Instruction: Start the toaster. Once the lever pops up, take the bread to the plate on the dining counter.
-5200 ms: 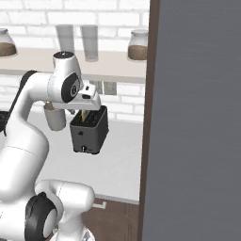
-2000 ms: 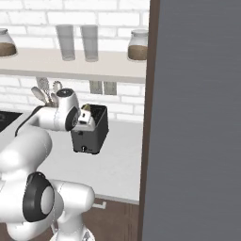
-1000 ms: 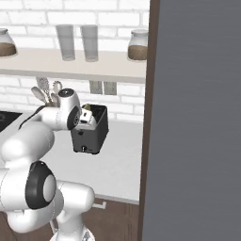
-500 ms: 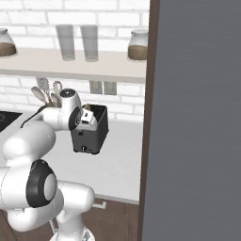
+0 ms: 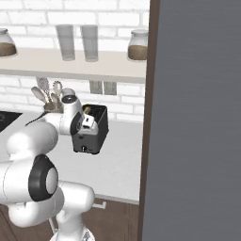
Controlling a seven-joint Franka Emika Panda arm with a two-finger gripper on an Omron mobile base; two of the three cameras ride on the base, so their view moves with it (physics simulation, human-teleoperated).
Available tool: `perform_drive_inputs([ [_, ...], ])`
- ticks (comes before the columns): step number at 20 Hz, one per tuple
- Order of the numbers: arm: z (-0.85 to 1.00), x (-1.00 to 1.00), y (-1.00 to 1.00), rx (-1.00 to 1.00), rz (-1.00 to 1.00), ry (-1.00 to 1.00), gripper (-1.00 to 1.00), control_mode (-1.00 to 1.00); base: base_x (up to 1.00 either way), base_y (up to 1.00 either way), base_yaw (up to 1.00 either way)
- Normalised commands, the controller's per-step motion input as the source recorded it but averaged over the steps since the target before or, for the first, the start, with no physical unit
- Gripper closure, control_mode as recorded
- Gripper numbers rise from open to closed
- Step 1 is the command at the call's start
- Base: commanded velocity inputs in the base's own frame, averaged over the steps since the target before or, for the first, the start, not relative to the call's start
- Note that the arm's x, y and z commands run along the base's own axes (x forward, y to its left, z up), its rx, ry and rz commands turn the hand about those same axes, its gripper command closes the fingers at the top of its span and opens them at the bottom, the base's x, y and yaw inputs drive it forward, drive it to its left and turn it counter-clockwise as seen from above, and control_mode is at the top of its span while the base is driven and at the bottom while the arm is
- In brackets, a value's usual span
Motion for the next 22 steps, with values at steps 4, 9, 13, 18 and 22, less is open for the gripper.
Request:
perform_drive_inputs([
  [4,-0.33,0.09,0.0,0.0,0.0,0.0,1.0,-1.0,0.0,0.0,0.0],
  [9,-0.43,0.02,0.0,0.0,0.0,0.0,1.0,-1.0,0.0,0.0,0.0],
  [13,-0.42,-0.05,0.0,0.0,0.0,0.0,1.0,-1.0,0.0,0.0,0.0],
  [18,-0.39,-0.13,0.0,0.0,0.0,0.0,1.0,-1.0,0.0,0.0,0.0],
  [22,-0.39,-0.01,0.0,0.0,0.0,0.0,1.0,-1.0,0.0,0.0,0.0],
])
